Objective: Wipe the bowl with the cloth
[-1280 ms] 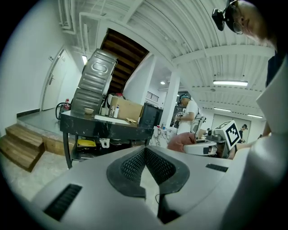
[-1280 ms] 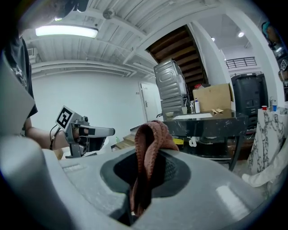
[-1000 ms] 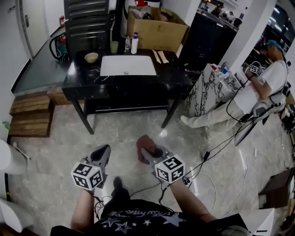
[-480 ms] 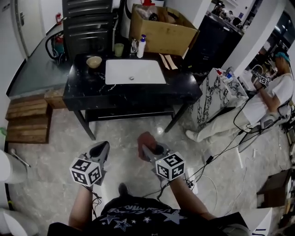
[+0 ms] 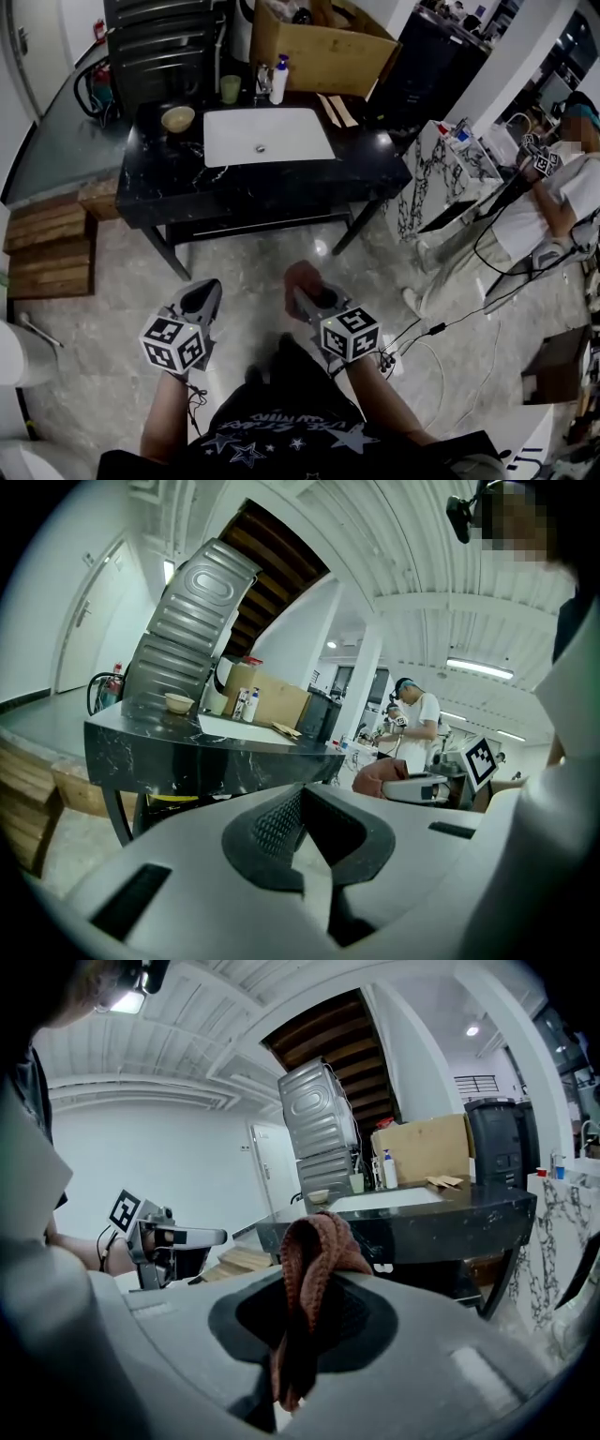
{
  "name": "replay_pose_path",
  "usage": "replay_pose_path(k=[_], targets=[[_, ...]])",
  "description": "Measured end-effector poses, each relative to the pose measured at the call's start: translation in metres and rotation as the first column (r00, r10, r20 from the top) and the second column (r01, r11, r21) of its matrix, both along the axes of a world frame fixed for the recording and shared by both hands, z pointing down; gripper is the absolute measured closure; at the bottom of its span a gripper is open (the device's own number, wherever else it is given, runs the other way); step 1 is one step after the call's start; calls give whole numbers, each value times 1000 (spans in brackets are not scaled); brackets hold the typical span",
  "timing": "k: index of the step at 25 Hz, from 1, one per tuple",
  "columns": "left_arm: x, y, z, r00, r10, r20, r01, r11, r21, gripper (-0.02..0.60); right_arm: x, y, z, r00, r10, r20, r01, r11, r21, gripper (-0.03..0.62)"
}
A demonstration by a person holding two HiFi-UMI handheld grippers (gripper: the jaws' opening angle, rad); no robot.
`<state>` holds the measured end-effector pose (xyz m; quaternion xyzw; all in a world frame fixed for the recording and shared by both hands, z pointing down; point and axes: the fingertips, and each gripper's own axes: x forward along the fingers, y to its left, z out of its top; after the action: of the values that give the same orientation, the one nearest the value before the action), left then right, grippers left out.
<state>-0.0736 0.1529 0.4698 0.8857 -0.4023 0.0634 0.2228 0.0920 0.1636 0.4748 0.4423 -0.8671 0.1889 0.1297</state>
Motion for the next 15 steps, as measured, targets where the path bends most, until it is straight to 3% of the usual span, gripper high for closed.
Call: replay_pose_path(k=[7, 11, 15], targets=[[0, -46, 5, 998, -61, 3, 61, 998, -24, 572, 5, -72, 7, 999, -21, 43, 20, 1000, 17, 536], [5, -100, -1, 992, -123, 18, 123, 992, -16, 573, 7, -132, 5, 995, -73, 64, 71, 997, 27, 537], [19, -153, -13, 991, -131, 5, 131, 991, 20, 573, 20, -190, -2, 993, -92, 78, 89, 995, 43, 536]])
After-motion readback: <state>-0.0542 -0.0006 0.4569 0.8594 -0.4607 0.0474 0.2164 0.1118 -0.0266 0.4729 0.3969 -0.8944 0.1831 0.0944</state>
